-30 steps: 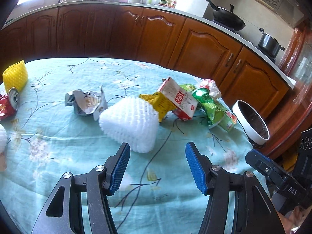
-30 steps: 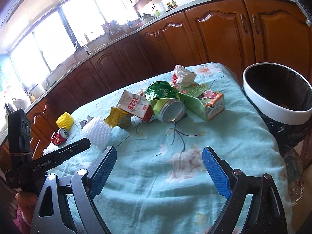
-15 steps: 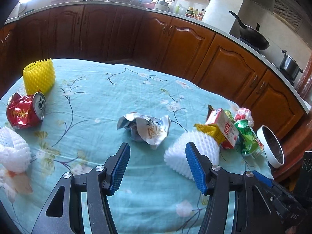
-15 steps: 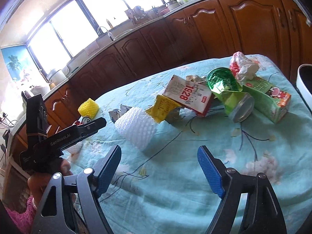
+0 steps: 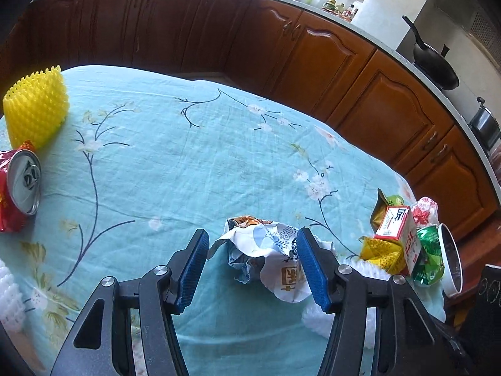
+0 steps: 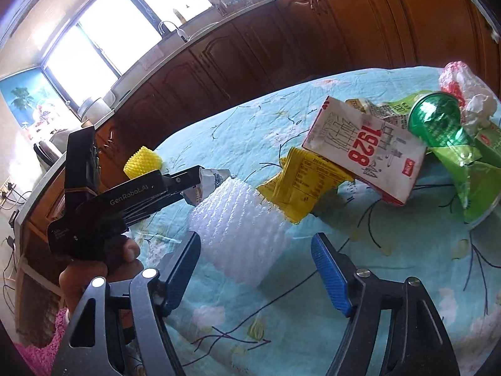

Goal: Collect trash
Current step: 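Grasp the crumpled white paper wrapper with the left tool while the right tool grasps the white foam net, then carry both items over the trash bin and open both tools to drop them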

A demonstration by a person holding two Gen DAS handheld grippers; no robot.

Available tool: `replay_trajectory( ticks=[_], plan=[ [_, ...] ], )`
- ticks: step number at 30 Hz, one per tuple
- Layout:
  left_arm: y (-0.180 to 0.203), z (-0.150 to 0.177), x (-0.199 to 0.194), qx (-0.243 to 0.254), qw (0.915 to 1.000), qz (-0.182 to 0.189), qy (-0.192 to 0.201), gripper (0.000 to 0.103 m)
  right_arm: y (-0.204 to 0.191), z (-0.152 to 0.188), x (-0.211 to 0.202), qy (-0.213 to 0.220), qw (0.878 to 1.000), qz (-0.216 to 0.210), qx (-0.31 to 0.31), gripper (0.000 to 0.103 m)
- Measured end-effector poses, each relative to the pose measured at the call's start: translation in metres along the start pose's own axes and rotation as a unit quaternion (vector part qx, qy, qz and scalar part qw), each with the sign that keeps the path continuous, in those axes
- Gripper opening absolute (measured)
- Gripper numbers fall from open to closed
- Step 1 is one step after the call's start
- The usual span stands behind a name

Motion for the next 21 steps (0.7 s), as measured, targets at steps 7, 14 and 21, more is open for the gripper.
replay_trajectory(
  ticks=[7,14,21],
  plan=[
    [0.011,0.009,-0.005,0.038,0.9991,0.004,0.021,0.024,-0.004,0.002,-0.008,0.006,1.000,0.002,-0.011,0.018],
    [0.023,0.030,-0.035,0.048,0.9980,0.028,0.030,0.023,-0.013,0.012,-0.053,0.028,0.999,0.003,-0.027,0.017],
    [0.047,0.055,-0.062,0.070,0.9949,0.064,0.033,0.023,-0.004,0.030,-0.104,0.055,0.998,0.021,-0.022,0.017]
  ],
)
Point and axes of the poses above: each gripper's, at about its wrist camera, not at the fingertips, and x roughly the way its jaws point, y to its right, z to its underside, the point moved 6 cm from there along x, roughly the way its jaws point, and after that the axes turned 14 degrees about -z, right-handed, at the moved point
